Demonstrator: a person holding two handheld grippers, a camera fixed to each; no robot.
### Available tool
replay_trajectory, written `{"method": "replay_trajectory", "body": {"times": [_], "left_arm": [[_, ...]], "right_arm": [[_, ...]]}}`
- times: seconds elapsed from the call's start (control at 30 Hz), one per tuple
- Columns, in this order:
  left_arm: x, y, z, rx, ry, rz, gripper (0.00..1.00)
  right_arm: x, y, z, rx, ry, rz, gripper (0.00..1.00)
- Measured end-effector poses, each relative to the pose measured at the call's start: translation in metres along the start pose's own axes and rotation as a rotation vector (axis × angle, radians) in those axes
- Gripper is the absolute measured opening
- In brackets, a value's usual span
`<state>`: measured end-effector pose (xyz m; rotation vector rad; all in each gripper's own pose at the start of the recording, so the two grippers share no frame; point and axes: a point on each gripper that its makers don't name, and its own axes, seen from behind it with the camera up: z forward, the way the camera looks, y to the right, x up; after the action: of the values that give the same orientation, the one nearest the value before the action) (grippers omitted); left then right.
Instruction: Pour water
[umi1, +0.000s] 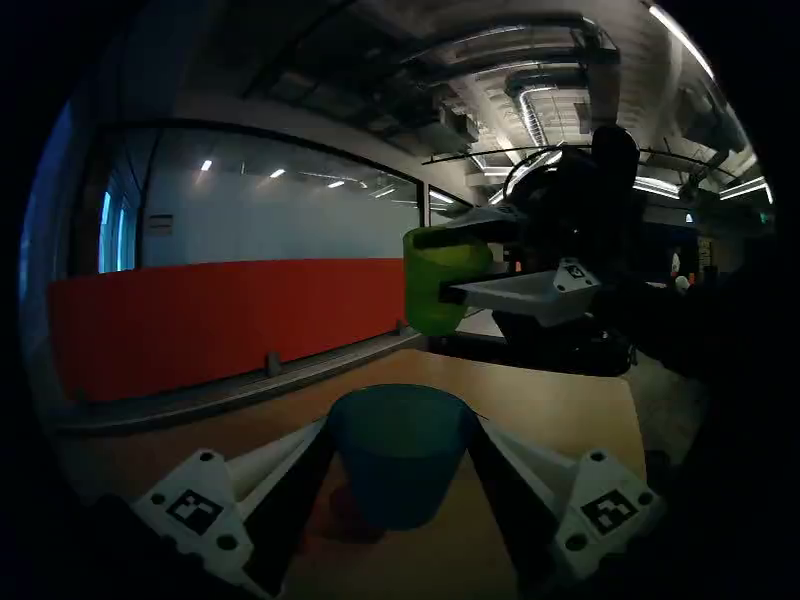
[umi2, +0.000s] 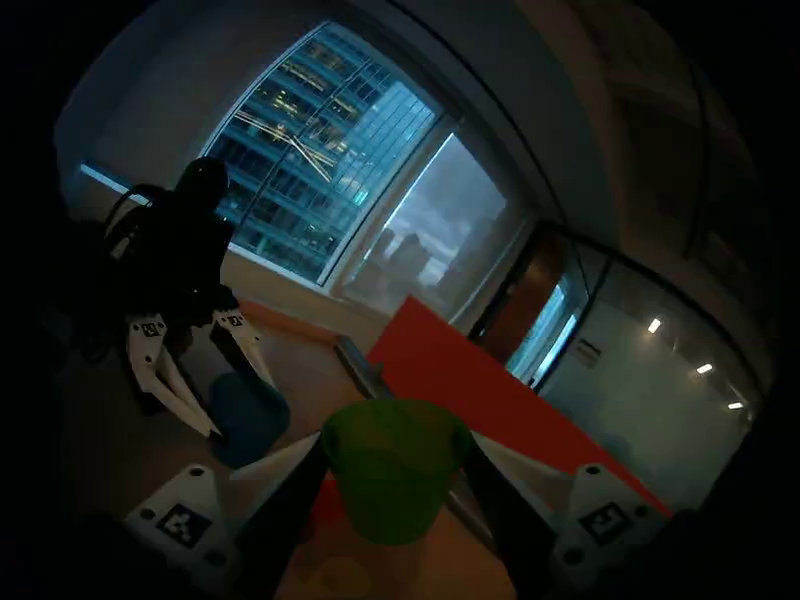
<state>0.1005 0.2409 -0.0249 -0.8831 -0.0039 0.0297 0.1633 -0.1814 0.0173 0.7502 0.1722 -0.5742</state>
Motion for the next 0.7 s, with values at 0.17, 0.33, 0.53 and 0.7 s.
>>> {"method": "replay_trajectory", "body": {"times": [0.17,0.33,0.53,0.7], "left_arm": [[-0.001,0.003,0.001,-0.006,-0.002,0.002,0.89],[-0.001,0.005,0.002,-0.014,-0.001,0.001,0.89],[-0.001,0.007,0.004,-0.021,0.002,0.001,0.89],[0.0,0.009,0.005,-0.025,0.003,0.002,0.89]], "right_arm": [[0.004,0.001,0.005,0.0,0.003,-0.036,0.92],[0.01,0.001,0.01,0.0,0.008,-0.078,0.92],[0.018,0.002,0.015,-0.001,0.017,-0.136,0.92],[0.024,0.003,0.021,-0.004,0.02,-0.186,0.92]]}}
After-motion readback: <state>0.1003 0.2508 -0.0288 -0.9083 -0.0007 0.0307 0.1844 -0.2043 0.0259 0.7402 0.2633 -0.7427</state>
